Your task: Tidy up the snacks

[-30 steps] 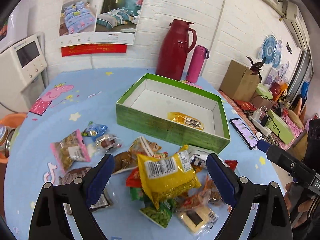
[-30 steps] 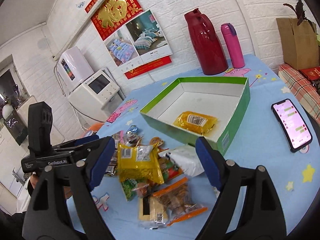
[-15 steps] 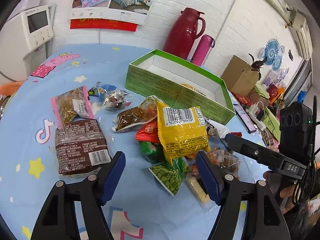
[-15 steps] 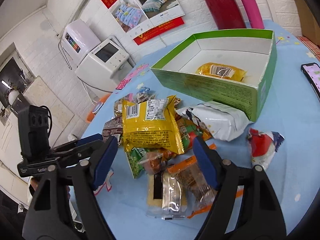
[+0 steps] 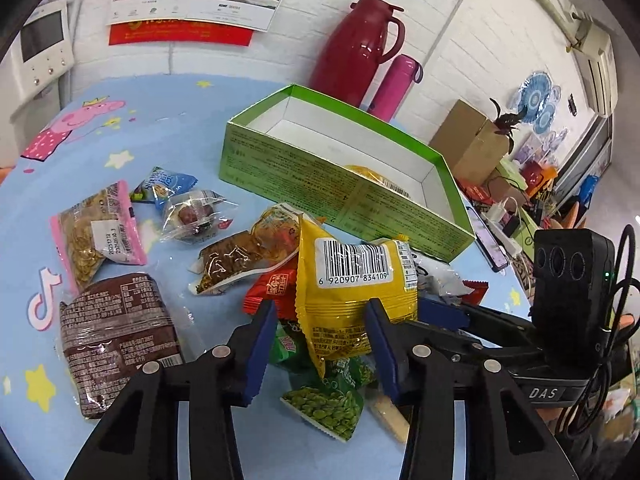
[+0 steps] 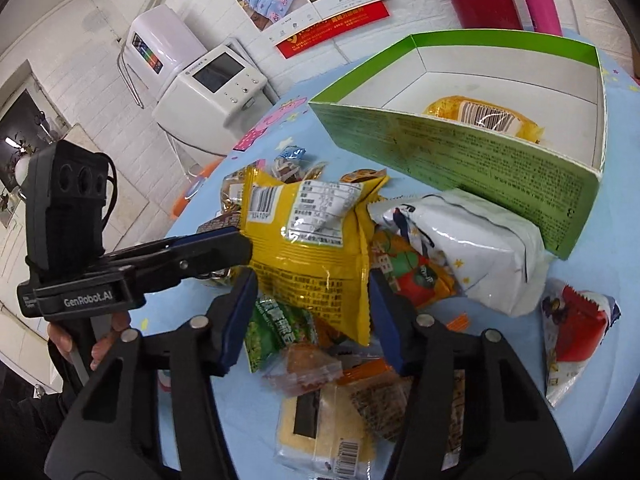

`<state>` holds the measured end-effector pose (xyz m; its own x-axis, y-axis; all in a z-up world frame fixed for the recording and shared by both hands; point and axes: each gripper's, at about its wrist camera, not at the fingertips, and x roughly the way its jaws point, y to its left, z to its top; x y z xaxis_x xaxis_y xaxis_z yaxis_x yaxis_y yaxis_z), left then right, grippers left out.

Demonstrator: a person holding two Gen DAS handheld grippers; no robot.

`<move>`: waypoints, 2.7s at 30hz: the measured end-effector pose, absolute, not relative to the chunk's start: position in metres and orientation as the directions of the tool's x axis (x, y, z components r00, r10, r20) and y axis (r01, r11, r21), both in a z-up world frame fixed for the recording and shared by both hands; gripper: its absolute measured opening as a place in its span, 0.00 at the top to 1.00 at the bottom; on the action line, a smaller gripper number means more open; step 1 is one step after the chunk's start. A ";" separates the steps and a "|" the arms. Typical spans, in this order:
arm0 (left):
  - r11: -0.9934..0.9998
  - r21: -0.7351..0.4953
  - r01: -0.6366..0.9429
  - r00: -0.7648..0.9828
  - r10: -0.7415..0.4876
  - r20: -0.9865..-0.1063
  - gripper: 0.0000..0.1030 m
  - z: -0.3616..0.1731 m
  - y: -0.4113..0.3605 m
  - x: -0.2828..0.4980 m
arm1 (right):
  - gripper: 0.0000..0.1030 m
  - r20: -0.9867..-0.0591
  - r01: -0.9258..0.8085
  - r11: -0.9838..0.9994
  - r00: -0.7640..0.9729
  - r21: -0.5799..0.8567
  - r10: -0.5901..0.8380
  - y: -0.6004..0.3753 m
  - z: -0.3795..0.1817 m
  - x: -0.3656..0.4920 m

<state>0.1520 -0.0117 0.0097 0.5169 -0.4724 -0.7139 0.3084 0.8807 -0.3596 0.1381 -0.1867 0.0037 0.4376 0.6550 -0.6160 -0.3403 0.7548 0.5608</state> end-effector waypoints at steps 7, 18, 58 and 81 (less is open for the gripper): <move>0.878 -0.331 0.346 0.492 -0.470 -0.732 0.55 0.010 -0.027 0.162 | 0.52 -0.584 -0.289 0.731 0.453 0.618 0.673 -0.195 -0.003 0.144; 0.864 -0.266 0.427 0.535 -0.479 -0.696 0.68 0.034 -0.045 0.134 | 0.79 -0.554 -0.326 0.752 0.522 0.573 0.648 -0.193 0.035 0.120; 0.923 -0.263 0.279 0.620 -0.383 -0.685 0.14 0.050 -0.029 0.287 | 0.20 -0.594 -0.177 0.870 0.667 0.461 0.450 -0.224 0.054 0.249; 0.896 -0.247 0.370 0.565 -0.428 -0.705 0.14 0.056 -0.039 0.109 | 0.18 -0.625 -0.268 0.898 0.648 0.348 0.436 -0.237 0.081 0.072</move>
